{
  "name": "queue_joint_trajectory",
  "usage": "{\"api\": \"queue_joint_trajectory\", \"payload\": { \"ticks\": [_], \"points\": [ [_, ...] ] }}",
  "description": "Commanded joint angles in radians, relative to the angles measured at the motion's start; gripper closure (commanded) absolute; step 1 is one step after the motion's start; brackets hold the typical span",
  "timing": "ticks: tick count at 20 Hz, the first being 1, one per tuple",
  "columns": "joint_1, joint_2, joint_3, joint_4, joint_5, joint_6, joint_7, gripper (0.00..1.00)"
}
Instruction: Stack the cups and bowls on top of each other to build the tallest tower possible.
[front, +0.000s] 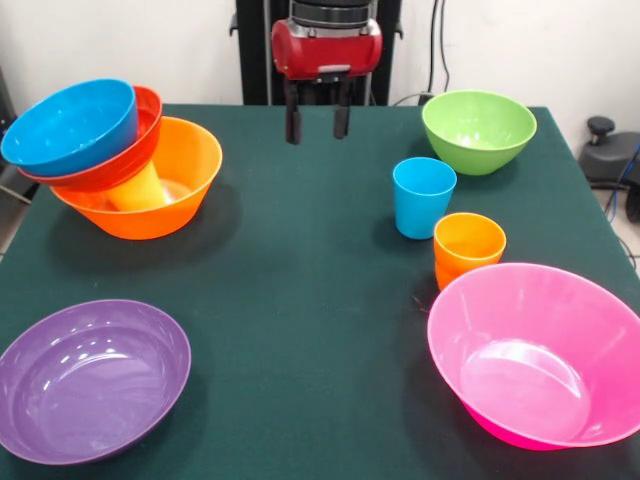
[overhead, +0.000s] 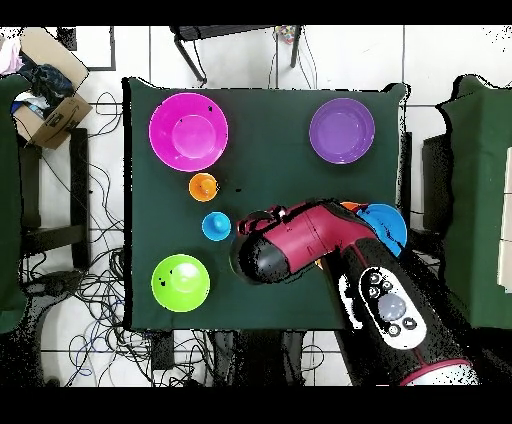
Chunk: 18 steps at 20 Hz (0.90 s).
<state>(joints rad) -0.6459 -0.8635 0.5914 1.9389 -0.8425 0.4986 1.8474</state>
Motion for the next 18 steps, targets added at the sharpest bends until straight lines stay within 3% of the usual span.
{"api": "queue_joint_trajectory", "payload": {
  "ticks": [1, 18],
  "points": [
    [0.059, 0.016, -0.096, 0.035, -0.022, -0.093, 0.151, 0.0],
    [0.292, 0.075, -0.273, -0.052, 0.058, -0.173, 0.257, 0.0]
  ]
}}
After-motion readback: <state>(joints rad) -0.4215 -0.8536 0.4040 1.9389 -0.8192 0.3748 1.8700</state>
